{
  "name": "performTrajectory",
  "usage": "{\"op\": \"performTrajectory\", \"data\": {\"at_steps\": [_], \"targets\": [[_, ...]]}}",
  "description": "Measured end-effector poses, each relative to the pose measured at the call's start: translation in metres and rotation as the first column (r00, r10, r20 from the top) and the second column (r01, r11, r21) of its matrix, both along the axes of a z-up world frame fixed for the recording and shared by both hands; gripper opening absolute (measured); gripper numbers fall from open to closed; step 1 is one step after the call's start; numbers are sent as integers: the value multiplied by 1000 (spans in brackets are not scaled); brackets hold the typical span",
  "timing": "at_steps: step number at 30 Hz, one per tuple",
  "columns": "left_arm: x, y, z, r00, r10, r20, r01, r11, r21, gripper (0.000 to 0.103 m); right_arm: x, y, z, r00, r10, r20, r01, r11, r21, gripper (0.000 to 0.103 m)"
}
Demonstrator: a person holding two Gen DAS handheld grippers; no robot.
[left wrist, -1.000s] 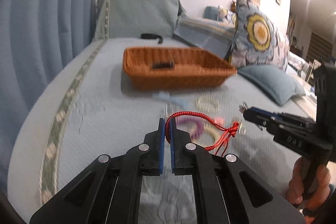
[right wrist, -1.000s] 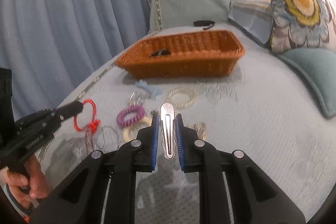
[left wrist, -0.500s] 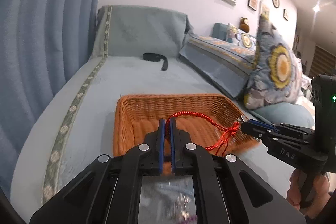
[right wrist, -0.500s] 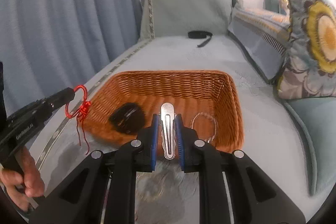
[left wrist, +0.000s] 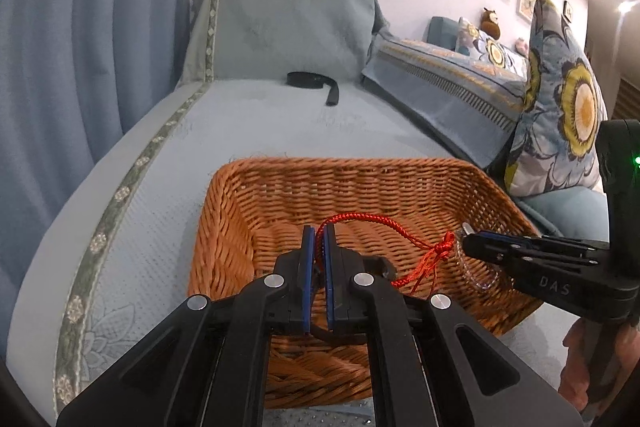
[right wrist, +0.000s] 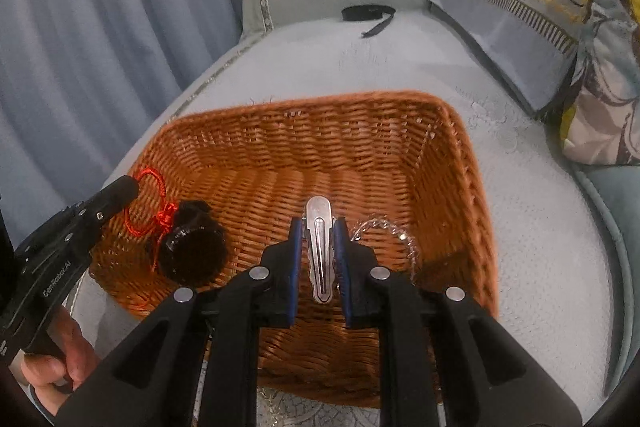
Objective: Organize jewelry
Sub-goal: 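Lower the red cord bracelet and hair clip into the basket, opening both tools, then grasp the purple coil hair tie with the left tool while the right tool grasps the pink-star keychain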
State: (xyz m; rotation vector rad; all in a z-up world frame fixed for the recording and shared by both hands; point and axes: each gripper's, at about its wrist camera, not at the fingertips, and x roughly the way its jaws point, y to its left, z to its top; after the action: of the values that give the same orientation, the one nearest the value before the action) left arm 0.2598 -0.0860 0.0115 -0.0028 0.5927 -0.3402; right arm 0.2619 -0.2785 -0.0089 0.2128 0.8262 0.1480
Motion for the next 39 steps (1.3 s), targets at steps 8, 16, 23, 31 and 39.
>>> {"op": "performTrajectory", "data": {"at_steps": [8, 16, 23, 31, 39], "targets": [[-18, 9, 8, 999, -19, 29, 20, 999, -39, 47, -11, -6, 8, 999, -14, 37, 14, 1000, 22, 45], [-75, 31, 36, 993, -66, 95, 75, 993, -96, 47, -63, 4, 30, 993, 32, 112, -30, 999, -15, 45], [-127, 44, 36, 989, -121, 86, 131, 985, -109, 47, -124, 23, 26, 988, 77, 133, -77, 997, -3, 45], [-150, 61, -1, 988, -152, -31, 146, 980, -138, 47, -182, 42, 1, 985, 111, 133, -103, 993, -63, 45], [-144, 65, -36, 970, -193, -149, 166, 970, -176, 47, -191, 48, -22, 986, 147, 75, -135, 981, -137, 41]]}}
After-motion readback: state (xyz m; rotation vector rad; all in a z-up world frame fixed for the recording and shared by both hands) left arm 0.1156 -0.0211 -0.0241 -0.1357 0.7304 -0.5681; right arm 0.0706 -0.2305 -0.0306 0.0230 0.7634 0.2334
